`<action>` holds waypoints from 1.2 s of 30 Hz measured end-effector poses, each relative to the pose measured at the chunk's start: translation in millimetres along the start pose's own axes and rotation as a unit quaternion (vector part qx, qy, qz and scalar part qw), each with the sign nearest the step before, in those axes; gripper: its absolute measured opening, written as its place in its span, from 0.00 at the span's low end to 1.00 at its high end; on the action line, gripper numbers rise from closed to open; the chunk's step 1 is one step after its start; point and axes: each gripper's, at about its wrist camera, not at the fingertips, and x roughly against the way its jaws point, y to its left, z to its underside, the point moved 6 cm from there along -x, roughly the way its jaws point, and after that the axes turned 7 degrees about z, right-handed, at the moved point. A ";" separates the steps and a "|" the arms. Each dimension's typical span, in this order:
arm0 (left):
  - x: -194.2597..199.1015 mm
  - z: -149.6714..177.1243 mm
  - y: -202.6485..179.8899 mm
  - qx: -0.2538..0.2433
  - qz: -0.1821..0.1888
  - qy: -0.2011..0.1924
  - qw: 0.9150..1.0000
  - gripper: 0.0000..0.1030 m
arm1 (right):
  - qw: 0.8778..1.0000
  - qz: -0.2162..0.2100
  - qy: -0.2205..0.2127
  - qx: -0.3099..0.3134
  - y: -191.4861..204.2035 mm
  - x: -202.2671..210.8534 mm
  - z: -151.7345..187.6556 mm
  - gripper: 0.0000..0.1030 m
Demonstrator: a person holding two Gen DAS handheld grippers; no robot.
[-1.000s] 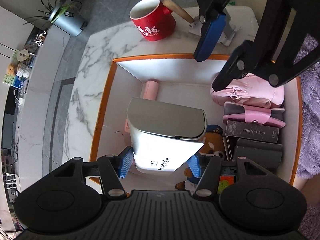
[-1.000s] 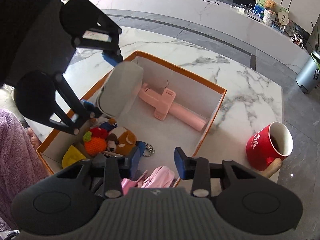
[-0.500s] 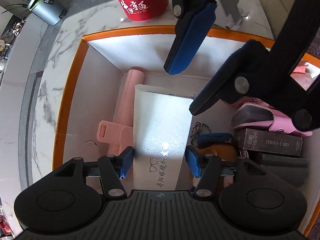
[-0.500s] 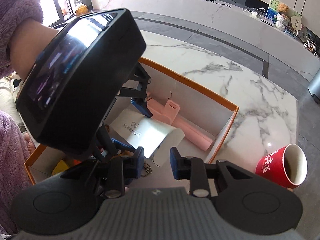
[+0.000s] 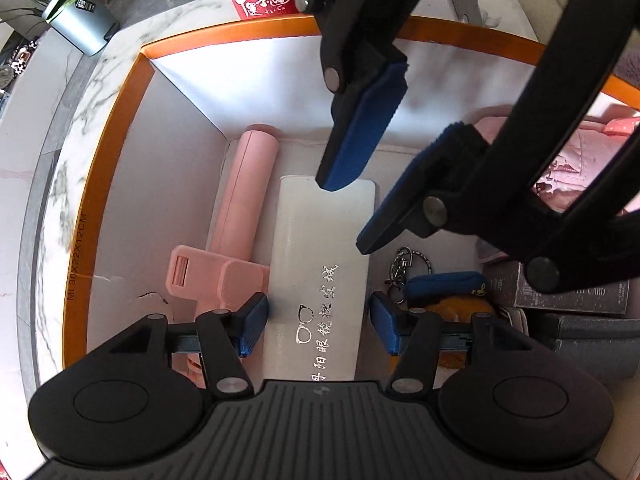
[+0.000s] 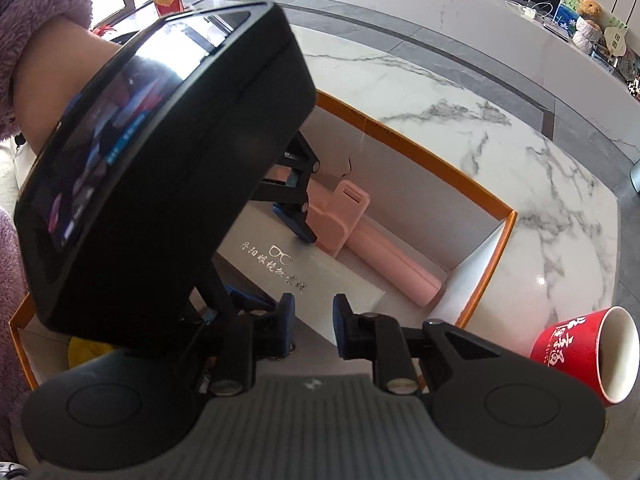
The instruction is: Organize objects
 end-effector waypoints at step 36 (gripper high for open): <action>279.8 100.9 -145.7 0.363 -0.267 -0.364 0.815 0.90 | 0.981 0.100 -0.137 -0.095 119.3 207.5 49.7 0.64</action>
